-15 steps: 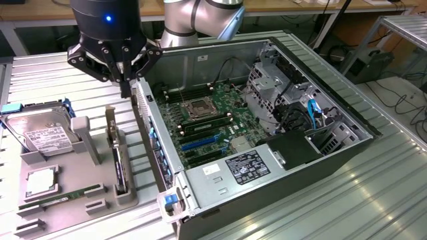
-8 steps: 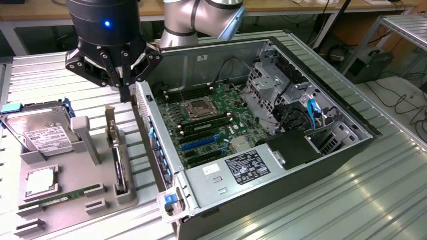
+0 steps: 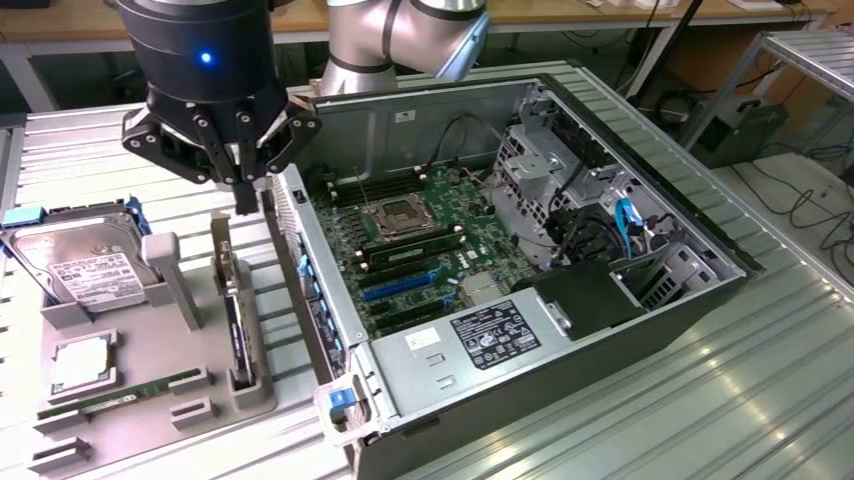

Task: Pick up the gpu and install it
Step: 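Reach for the gpu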

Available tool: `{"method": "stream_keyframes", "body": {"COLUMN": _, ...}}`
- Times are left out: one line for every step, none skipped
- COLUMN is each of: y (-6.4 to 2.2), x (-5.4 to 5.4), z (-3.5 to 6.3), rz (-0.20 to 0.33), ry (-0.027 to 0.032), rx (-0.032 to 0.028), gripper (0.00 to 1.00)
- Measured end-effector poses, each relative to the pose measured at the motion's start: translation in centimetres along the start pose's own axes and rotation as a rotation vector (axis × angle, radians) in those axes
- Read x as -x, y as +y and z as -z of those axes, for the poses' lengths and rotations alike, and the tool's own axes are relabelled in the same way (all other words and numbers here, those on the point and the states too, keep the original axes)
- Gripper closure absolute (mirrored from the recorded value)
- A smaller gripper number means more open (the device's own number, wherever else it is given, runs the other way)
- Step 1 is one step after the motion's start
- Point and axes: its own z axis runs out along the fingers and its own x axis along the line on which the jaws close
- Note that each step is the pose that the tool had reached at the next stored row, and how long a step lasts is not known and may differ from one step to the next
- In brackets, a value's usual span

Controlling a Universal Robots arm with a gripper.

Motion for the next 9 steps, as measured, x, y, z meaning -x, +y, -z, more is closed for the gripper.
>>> {"method": "stream_keyframes", "body": {"y": -0.10, "x": -0.04, "z": 0.00, "rz": 0.000, "ry": 0.0000, "rx": 0.0000, "gripper": 0.89}}
{"method": "stream_keyframes", "body": {"y": -0.20, "x": -0.06, "z": -0.01, "rz": 0.000, "ry": 0.0000, "rx": -0.0001, "gripper": 0.89}}
{"method": "stream_keyframes", "body": {"y": -0.31, "x": -0.09, "z": -0.01, "rz": 0.000, "ry": 0.0001, "rx": 0.0000, "gripper": 0.89}}
{"method": "stream_keyframes", "body": {"y": -0.42, "x": -0.11, "z": -0.02, "rz": 0.000, "ry": 0.0000, "rx": 0.0000, "gripper": 0.89}}
{"method": "stream_keyframes", "body": {"y": -0.52, "x": -0.14, "z": -0.03, "rz": 0.000, "ry": 0.0000, "rx": 0.0000, "gripper": 0.89}}
{"method": "stream_keyframes", "body": {"y": -0.63, "x": -0.16, "z": -0.03, "rz": 0.000, "ry": 0.0000, "rx": 0.0000, "gripper": 0.89}}
{"method": "stream_keyframes", "body": {"y": -0.81, "x": -0.18, "z": -0.03, "rz": 0.000, "ry": 0.0001, "rx": 0.0000, "gripper": 0.89}}
{"method": "stream_keyframes", "body": {"y": -0.96, "x": -0.21, "z": -0.04, "rz": 0.000, "ry": 0.0001, "rx": 0.0000, "gripper": 0.89}}
{"method": "stream_keyframes", "body": {"y": -1.07, "x": -0.23, "z": -0.04, "rz": 0.000, "ry": 0.0000, "rx": 0.0000, "gripper": 0.89}}
